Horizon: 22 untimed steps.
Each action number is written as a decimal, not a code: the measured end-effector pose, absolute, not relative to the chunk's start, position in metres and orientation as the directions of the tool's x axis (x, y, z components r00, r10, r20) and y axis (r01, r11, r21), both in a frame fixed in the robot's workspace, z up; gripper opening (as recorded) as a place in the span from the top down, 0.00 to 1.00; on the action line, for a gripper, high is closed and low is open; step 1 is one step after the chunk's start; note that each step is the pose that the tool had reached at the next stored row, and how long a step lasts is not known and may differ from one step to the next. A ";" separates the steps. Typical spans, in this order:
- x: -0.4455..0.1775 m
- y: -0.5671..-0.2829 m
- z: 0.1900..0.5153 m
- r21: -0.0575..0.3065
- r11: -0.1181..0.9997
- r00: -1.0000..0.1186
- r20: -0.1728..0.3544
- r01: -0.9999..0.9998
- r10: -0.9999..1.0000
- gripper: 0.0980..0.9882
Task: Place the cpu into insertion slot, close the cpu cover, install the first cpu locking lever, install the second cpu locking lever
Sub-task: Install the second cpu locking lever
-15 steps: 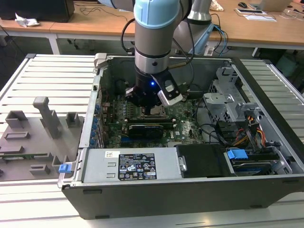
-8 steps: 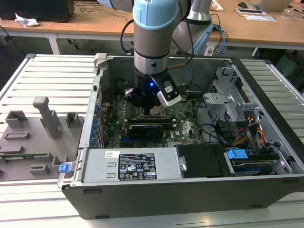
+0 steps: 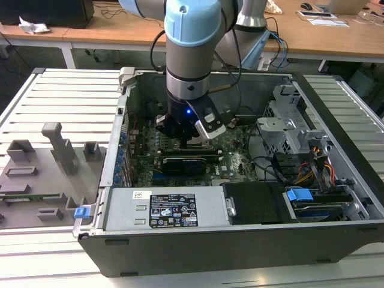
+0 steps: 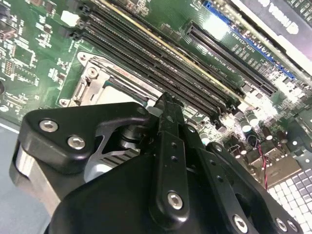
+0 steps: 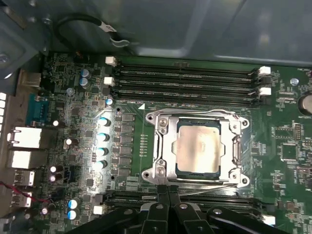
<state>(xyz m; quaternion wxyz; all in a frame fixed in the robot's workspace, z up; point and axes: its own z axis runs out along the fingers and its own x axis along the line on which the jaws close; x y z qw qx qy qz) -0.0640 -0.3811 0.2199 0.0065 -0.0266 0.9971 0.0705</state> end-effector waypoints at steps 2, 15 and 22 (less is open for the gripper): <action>-0.068 -0.383 0.219 0.147 0.988 -0.998 -0.017 -0.054 -0.052 0.99; -0.073 -0.388 0.207 0.180 0.982 -0.998 -0.020 -0.054 -0.052 0.99; -0.074 -0.388 0.203 0.209 0.976 -0.998 -0.021 -0.055 -0.052 0.99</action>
